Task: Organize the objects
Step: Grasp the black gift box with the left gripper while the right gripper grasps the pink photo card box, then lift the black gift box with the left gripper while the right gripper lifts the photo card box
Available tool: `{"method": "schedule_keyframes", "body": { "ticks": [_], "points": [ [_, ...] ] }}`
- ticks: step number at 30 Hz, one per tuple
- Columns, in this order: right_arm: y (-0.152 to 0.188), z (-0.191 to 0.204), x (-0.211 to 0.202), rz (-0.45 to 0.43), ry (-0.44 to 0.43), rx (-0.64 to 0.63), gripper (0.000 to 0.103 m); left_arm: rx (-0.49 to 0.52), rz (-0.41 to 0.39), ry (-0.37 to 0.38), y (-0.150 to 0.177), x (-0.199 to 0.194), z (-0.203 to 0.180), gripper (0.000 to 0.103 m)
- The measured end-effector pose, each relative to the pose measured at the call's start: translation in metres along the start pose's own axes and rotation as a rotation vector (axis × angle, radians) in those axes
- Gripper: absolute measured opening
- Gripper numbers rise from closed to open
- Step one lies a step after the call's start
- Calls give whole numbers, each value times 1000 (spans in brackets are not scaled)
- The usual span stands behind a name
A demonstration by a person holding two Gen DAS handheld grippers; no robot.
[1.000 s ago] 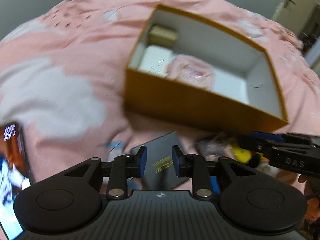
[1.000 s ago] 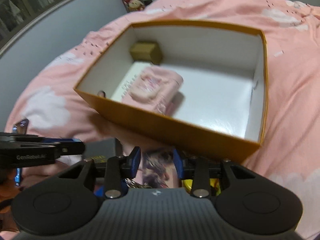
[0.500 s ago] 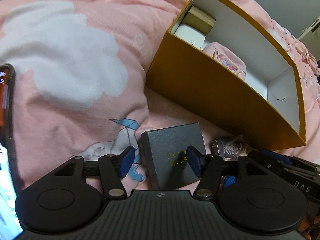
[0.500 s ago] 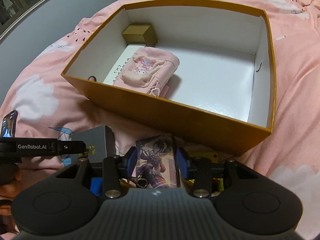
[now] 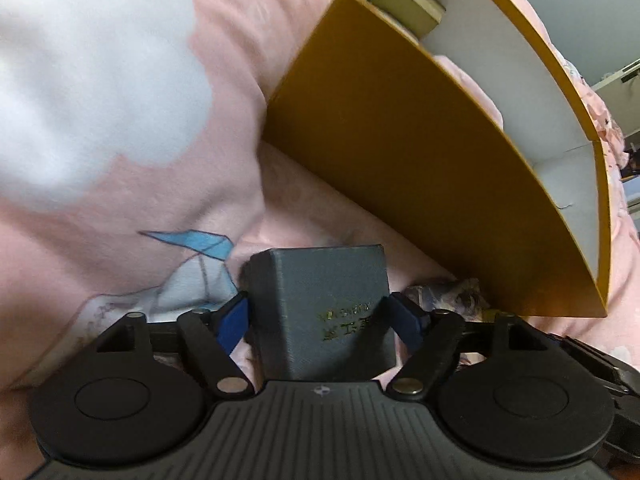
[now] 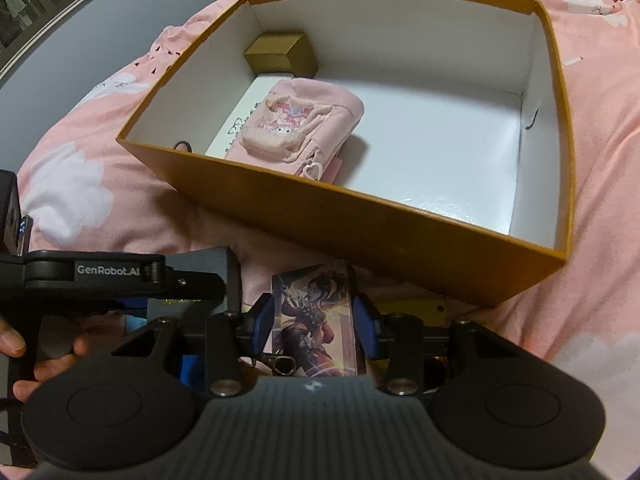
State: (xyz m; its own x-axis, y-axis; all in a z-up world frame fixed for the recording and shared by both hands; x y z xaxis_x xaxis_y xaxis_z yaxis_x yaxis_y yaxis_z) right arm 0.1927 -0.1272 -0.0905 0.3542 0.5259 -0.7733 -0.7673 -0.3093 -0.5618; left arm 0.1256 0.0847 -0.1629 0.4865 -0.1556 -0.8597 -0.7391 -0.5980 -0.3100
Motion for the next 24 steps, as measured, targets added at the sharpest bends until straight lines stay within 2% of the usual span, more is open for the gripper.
{"method": "schedule_keyframes", "body": {
  "ticks": [1,6,10,12,15,21,24],
  "points": [
    [0,0,2,5,3,-2,45,0,1,2,0,-1,0,83],
    [4,-5,7,32,18,12,45,8,-33,15,4,-18,0,60],
    [5,-8,10,46,8,34,45,40,-55,22,9,-30,-4,56],
    [4,-8,12,54,-4,38,45,58,-69,29,11,-37,-7,50],
    [2,-9,15,68,-11,39,45,100,-83,37,6,-45,-13,46],
    [-4,-11,24,107,-28,31,44,196,-107,-5,1,-63,-26,45],
    [-6,-11,33,134,-20,17,45,198,-103,-8,-2,-64,-24,45]
  ]
}}
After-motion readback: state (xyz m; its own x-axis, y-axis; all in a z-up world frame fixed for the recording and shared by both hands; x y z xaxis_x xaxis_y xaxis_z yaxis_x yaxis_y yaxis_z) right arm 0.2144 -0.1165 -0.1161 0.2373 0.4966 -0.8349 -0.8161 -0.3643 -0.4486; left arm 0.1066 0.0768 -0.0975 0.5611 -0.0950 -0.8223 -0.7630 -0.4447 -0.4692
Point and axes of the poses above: each gripper's, at about its wrist camera, not at the fingertips, and x roughly the way its jaws point, z to its left, y to its underside, the point moved 3 cm from there along x, roughly the way its jaws point, and after that the axes turned 6 degrees about -z, right-handed, at the moved point
